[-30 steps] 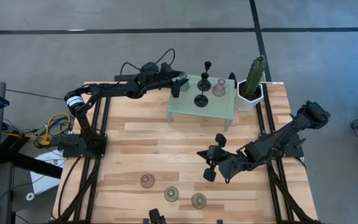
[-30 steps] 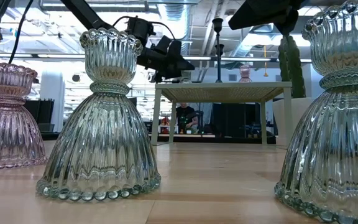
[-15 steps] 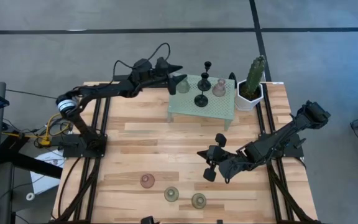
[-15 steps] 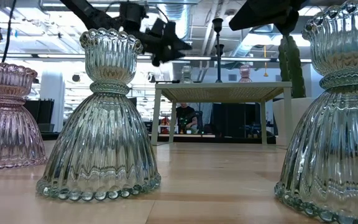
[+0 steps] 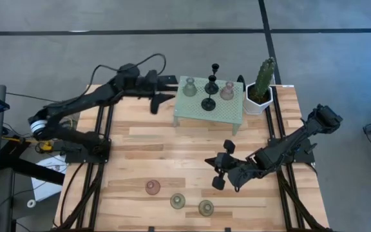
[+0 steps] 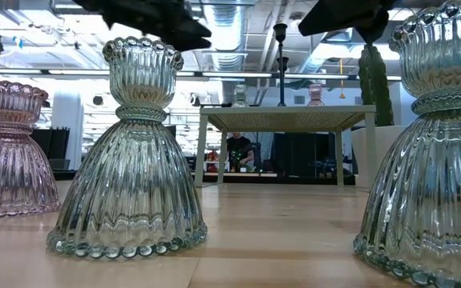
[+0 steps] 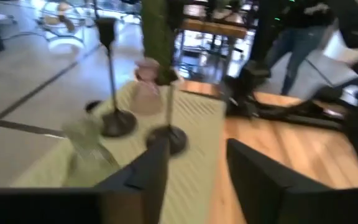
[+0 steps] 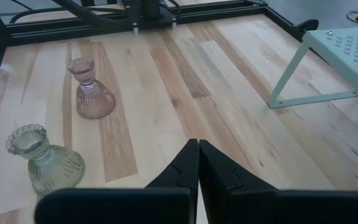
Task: Pick & Place candle stick holders
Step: Put the pink glass candle holder on the shelf
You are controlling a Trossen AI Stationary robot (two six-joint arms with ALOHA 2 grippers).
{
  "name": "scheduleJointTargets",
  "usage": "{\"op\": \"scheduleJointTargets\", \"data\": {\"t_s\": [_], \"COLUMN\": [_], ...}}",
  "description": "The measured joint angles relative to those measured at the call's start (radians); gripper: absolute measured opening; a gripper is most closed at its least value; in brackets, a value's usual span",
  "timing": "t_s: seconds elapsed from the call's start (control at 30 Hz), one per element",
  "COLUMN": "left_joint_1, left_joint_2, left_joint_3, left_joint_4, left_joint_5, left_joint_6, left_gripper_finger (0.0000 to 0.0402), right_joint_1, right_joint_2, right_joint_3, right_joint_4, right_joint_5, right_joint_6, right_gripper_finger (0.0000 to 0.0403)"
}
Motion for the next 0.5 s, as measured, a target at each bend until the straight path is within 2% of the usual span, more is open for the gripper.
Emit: {"op": "scheduleJointTargets", "data": {"t_s": [0.2, 0.27, 0.5], "left_joint_1": [-0.003, -0.003, -0.003], "left_joint_2": [-0.237, -0.317, -0.565], "left_joint_3": [-0.237, -0.314, -0.533], "left_joint_4": [-0.005, -0.004, -0.002], "left_joint_5": [0.144, 0.175, 0.267], "left_joint_6": [-0.001, 0.000, -0.005], "left_gripper_finger": [0.0038, 0.0011, 0.0008], "right_joint_1": [0.032, 0.046, 0.102], "right_joint_2": [0.000, -0.003, -0.020], "right_joint_3": [0.000, 0.000, 0.000], "right_joint_4": [0.001, 0.001, 0.018], "right_joint_5": [0.001, 0.001, 0.045], "right_joint_6": [0.000, 0.001, 0.009], "right_gripper_finger": [0.0000, 0.0000, 0.0000]}}
